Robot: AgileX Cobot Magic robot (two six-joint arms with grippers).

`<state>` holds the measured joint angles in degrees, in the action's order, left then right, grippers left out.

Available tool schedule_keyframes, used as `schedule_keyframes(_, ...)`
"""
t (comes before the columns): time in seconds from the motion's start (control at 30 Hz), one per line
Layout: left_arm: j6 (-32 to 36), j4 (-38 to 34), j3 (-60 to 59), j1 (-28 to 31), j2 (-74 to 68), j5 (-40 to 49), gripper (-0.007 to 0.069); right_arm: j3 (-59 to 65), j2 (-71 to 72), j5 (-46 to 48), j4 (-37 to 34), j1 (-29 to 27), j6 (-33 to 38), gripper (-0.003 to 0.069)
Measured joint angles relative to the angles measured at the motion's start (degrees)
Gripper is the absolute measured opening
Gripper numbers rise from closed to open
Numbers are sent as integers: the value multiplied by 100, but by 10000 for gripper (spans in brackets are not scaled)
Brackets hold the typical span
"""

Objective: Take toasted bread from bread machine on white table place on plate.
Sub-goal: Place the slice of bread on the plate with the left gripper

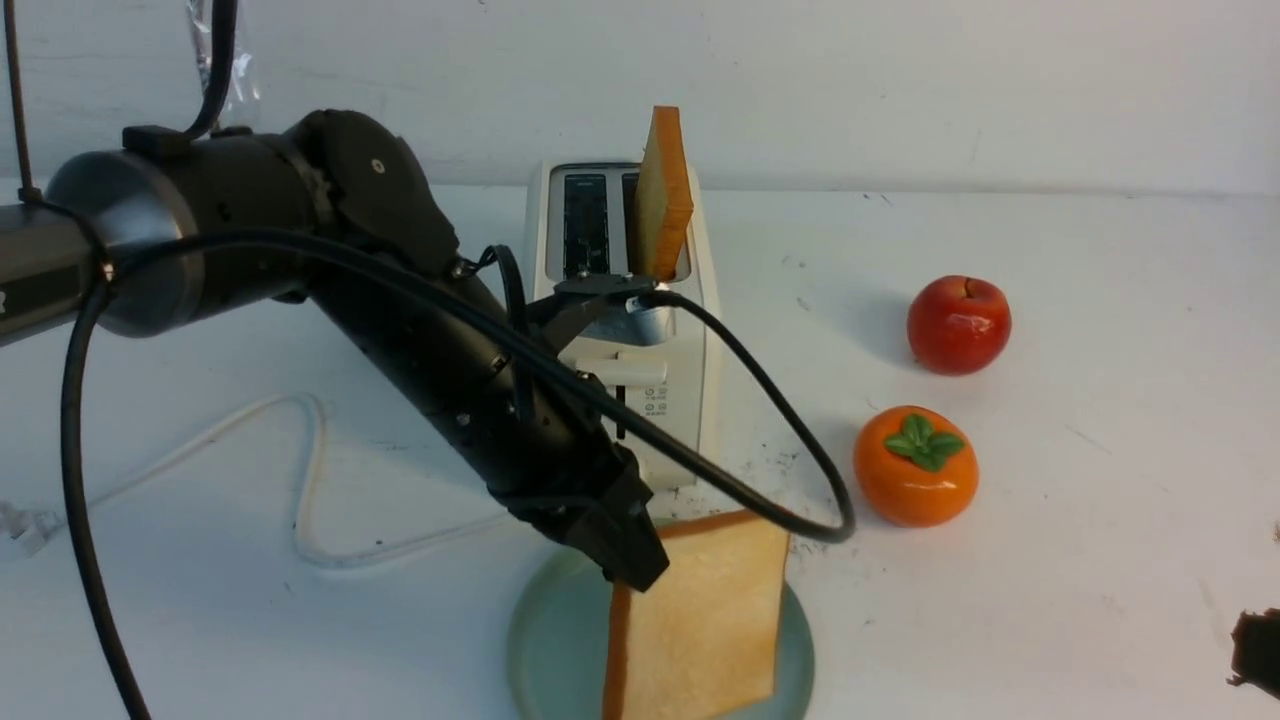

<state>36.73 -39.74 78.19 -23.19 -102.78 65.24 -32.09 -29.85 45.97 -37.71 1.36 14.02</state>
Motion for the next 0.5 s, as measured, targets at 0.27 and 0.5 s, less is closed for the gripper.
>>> schedule_keyframes(0.27, -93, 437, 9, 0, -58, 43, 92, 0, 0, 0, 0, 0, 0, 116)
schedule_keyframes(0.5, -397, 709, 16, 0, -73, -41, 165, 0, 0, 0, 0, 0, 0, 118)
